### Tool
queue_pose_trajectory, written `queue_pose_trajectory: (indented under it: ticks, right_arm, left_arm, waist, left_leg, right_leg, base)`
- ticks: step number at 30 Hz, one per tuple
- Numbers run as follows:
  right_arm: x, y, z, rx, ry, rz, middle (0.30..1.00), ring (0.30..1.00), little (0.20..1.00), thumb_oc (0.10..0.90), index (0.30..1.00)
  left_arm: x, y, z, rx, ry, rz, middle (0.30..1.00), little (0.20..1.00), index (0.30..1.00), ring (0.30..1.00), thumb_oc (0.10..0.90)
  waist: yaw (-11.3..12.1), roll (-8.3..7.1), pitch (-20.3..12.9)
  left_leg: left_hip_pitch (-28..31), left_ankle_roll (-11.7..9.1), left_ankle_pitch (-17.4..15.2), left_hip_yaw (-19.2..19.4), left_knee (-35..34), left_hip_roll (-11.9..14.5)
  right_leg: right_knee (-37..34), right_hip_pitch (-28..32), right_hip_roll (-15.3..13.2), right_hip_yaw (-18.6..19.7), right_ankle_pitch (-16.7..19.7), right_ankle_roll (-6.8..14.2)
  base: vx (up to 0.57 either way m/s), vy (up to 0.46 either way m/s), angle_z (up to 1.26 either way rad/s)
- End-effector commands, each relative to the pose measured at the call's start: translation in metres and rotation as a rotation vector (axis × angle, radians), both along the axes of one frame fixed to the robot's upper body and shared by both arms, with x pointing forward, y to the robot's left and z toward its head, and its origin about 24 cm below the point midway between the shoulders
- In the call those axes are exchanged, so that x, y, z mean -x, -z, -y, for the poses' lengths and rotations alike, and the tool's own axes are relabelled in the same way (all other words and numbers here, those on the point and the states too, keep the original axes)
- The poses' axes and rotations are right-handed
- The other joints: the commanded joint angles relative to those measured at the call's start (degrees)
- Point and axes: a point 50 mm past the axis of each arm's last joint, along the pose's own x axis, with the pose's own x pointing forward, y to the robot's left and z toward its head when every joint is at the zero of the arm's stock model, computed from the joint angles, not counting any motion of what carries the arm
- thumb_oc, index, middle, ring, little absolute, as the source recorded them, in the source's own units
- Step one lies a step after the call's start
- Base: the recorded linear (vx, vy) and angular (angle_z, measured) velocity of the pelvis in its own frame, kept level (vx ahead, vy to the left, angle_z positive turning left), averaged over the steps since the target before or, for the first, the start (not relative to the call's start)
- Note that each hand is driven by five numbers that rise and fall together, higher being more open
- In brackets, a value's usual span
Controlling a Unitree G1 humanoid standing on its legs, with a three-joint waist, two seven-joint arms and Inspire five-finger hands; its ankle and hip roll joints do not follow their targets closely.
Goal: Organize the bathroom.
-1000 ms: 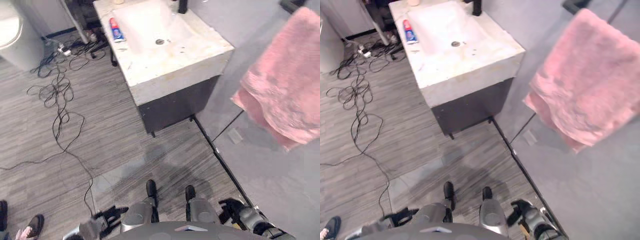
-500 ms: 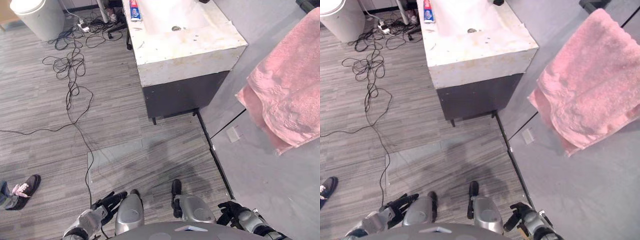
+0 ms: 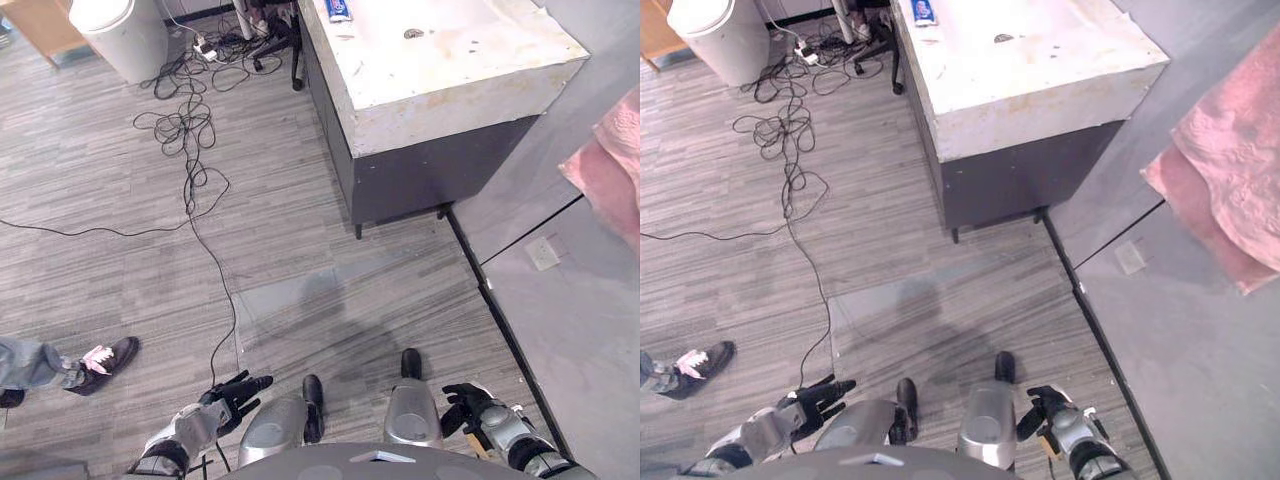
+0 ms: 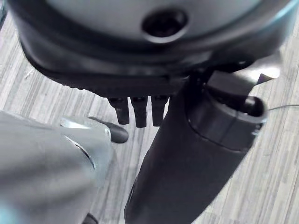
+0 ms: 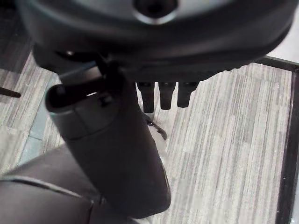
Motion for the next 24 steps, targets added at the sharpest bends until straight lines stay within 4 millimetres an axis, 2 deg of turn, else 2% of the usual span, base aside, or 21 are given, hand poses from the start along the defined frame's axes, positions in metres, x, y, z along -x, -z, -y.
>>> queue_pose_trajectory:
  ticks: [1,2,3,5,6,7,9,10,11,12,14,15,16,17,18,19,21,22,24]
  right_arm:
    - [-0.027,-0.026,0.025,0.092,-0.108,0.073,0.900,0.900,0.900,0.800,0.900]
    - [-0.029,-0.027,0.026,0.089,-0.128,0.072,0.900,0.900,0.900,0.800,0.900]
    - [-0.027,-0.028,0.027,0.095,-0.151,0.059,0.900,0.900,0.900,0.800,0.900]
    - [-0.017,-0.025,0.027,0.095,-0.139,0.047,0.900,0.900,0.900,0.800,0.900]
    - [-0.015,-0.024,0.027,0.095,-0.134,0.044,0.900,0.900,0.900,0.800,0.900]
    - [-0.008,-0.021,0.027,0.096,-0.126,0.040,0.900,0.900,0.900,0.800,0.900]
    - [-0.008,-0.020,0.027,0.088,-0.142,0.038,0.900,0.900,0.900,0.800,0.900]
    - [-0.009,-0.021,0.027,0.085,-0.155,0.035,0.900,0.900,0.900,0.800,0.900]
    - [-0.009,-0.021,0.027,0.085,-0.155,0.035,0.900,0.900,0.900,0.800,0.900]
    - [-0.009,-0.021,0.027,0.084,-0.154,0.033,0.900,0.900,0.900,0.800,0.900]
    - [-0.005,-0.019,0.028,0.080,-0.123,0.029,0.900,0.900,0.900,0.800,0.900]
    - [-0.005,-0.020,0.029,0.073,-0.091,0.035,0.900,0.900,0.900,0.800,0.900]
    - [-0.005,-0.020,0.029,0.073,-0.091,0.035,0.900,0.900,0.900,0.800,0.900]
    - [-0.006,-0.020,0.029,0.075,-0.092,0.036,0.900,0.900,0.900,0.800,0.900]
    - [-0.009,-0.022,0.031,0.080,-0.097,0.042,0.900,0.900,0.900,0.800,0.900]
    - [-0.015,-0.025,0.034,0.089,-0.103,0.059,0.900,0.900,0.900,0.800,0.900]
    - [-0.017,-0.025,0.033,0.091,-0.103,0.065,0.900,0.900,0.900,0.800,0.900]
    - [-0.017,-0.024,0.032,0.095,-0.096,0.074,0.900,0.900,0.900,0.800,0.900]
    - [-0.017,-0.022,0.030,0.090,-0.077,0.094,0.900,0.900,0.900,0.800,0.900]
  left_arm:
    - [0.008,-0.009,-0.025,-0.057,-0.008,0.019,0.900,0.900,0.900,0.900,0.800]
    - [0.012,-0.008,-0.027,-0.068,-0.006,0.012,0.900,0.900,0.900,0.900,0.800]
    - [0.019,-0.007,-0.029,-0.080,-0.001,0.003,0.900,0.900,0.900,0.900,0.800]
    - [0.022,-0.008,-0.031,-0.087,0.025,-0.002,0.900,0.900,0.900,0.900,0.800]
    - [0.022,-0.008,-0.031,-0.091,0.037,-0.002,0.900,0.900,0.900,0.900,0.800]
    - [0.019,-0.009,-0.033,-0.093,0.054,0.002,0.900,0.900,0.900,0.900,0.800]
    - [0.015,-0.011,-0.034,-0.102,0.046,0.007,0.900,0.900,0.900,0.900,0.800]
    - [0.013,-0.011,-0.034,-0.102,0.029,0.009,0.900,0.900,0.900,0.900,0.800]
    - [0.013,-0.011,-0.034,-0.102,0.029,0.009,0.900,0.900,0.900,0.900,0.800]
    - [0.011,-0.010,-0.032,-0.098,0.027,0.013,0.900,0.900,0.900,0.900,0.800]
    - [0.010,-0.007,-0.024,-0.097,0.063,0.009,0.900,0.900,0.900,0.900,0.800]
    - [0.010,-0.006,-0.020,-0.086,0.076,0.015,0.900,0.900,0.900,0.900,0.800]
    - [0.010,-0.006,-0.020,-0.086,0.076,0.015,0.900,0.900,0.900,0.900,0.800]
    - [0.010,-0.006,-0.020,-0.082,0.078,0.021,0.900,0.900,0.900,0.900,0.800]
    - [0.007,-0.006,-0.017,-0.071,0.070,0.036,0.900,0.900,0.900,0.900,0.800]
    - [0.004,-0.006,-0.013,-0.061,0.057,0.041,0.900,0.900,0.900,0.900,0.800]
    - [0.003,-0.005,-0.012,-0.060,0.062,0.041,0.900,0.900,0.900,0.900,0.800]
    - [0.004,-0.005,-0.012,-0.059,0.054,0.038,0.900,0.900,0.900,0.900,0.800]
    - [0.005,-0.005,-0.015,-0.063,0.049,0.040,0.900,0.900,0.900,0.900,0.800]
  waist:
    - [2.73,-0.41,0.08]
    - [3.00,-0.43,0.11]
    - [2.07,-0.25,0.17]
    - [-0.21,-0.38,0.00]
    - [-0.76,-0.52,-0.17]
    - [-1.80,-1.15,-0.11]
    - [-1.64,-1.64,-0.01]
    - [-1.39,-1.09,-0.05]
    - [-1.39,-1.09,-0.05]
    - [-1.92,-1.32,-0.05]
    - [-2.20,-0.41,-0.97]
    - [-2.38,-0.35,-1.59]
    - [-2.38,-0.35,-1.59]
    - [-2.42,-0.39,-1.64]
    - [-2.05,-0.74,-1.19]
    - [-1.80,-0.92,-0.49]
    - [-2.08,-0.81,-0.65]
    - [-2.44,0.27,-0.65]
    - [-2.60,1.41,-0.67]
  left_leg:
    - [3.33,-2.46,1.00,4.87,-3.61,4.66]
    - [3.47,-2.15,0.89,6.59,-3.57,4.58]
    - [4.12,-1.84,1.12,7.32,-3.93,4.34]
    - [4.31,-1.40,0.77,5.63,-4.01,3.04]
    - [4.21,-1.28,0.60,5.24,-4.01,2.58]
    - [4.44,-0.73,-0.88,4.96,-3.19,0.94]
    - [4.97,-0.23,-2.32,7.98,-2.17,0.40]
    - [5.59,-0.14,-3.63,8.97,-1.69,1.05]
    - [5.59,-0.14,-3.63,8.97,-1.69,1.05]
    - [4.61,-0.04,-2.98,9.25,0.26,0.99]
    - [2.17,-3.19,1.65,8.03,6.83,2.45]
    - [-1.18,-7.40,10.21,4.52,19.21,3.06]
    - [-1.18,-7.40,10.21,4.52,19.21,3.06]
    - [-2.94,-8.38,12.25,3.23,22.76,3.07]
    - [-7.70,-9.27,14.39,1.19,30.85,3.63]
    - [-11.55,-7.18,13.60,-0.97,30.87,7.91]
    - [-9.99,-6.36,14.00,-1.01,25.88,10.43]
    - [-5.36,-5.43,13.96,-2.17,14.67,13.58]
    - [-1.62,-4.81,14.06,-5.39,2.86,14.83]
  right_leg:
    - [3.40,-3.30,-3.39,-3.27,3.52,3.78]
    - [3.96,-3.31,-2.93,-4.67,3.06,3.75]
    - [3.50,-3.50,0.83,-3.81,0.96,3.74]
    - [1.46,-4.82,6.42,-0.43,-0.62,3.31]
    - [0.76,-5.29,7.31,0.28,-0.49,3.17]
    - [-0.38,-7.10,8.94,-0.41,0.57,3.03]
    - [-0.11,-7.53,8.04,-5.93,1.20,2.93]
    - [0.15,-6.43,8.50,-6.77,-0.08,3.06]
    - [0.15,-6.43,8.50,-6.77,-0.08,3.06]
    - [0.35,-5.65,9.91,-4.94,-1.42,1.23]
    - [-0.01,-2.49,12.20,-4.84,-4.88,-1.66]
    - [-0.65,-0.98,13.18,-4.55,-6.25,-4.07]
    - [-0.65,-0.98,13.18,-4.55,-6.25,-4.07]
    - [-0.65,-0.63,13.19,-4.73,-6.54,-4.61]
    - [-0.24,0.37,12.87,-4.27,-7.08,-5.46]
    - [2.27,0.92,12.63,-2.28,-8.80,-6.56]
    - [3.87,0.75,12.63,-1.36,-9.98,-6.98]
    - [6.64,0.15,13.25,0.58,-12.13,-6.55]
    - [9.25,-0.93,14.28,3.75,-14.00,-5.61]
  base:
    - [0.00,0.284,-0.61]
    - [0.04,0.293,-0.71]
    - [0.10,0.204,-0.70]
    - [0.14,0.117,-0.71]
    - [0.17,0.072,-0.23]
    - [0.16,0.044,0.66]
    - [0.17,0.006,0.92]
    - [0.14,-0.015,0.42]
    - [0.10,-0.056,0.19]
    - [0.06,-0.096,-0.21]
    - [0.15,-0.146,-0.03]
    - [0.13,-0.114,0.33]
    - [0.09,-0.081,0.49]
    - [0.03,0.011,0.41]
    - [0.09,0.136,0.47]
    - [0.09,0.174,0.15]
    - [0.14,0.280,-0.33]
    - [0.21,0.437,-0.49]
    - [0.18,0.422,-0.51]
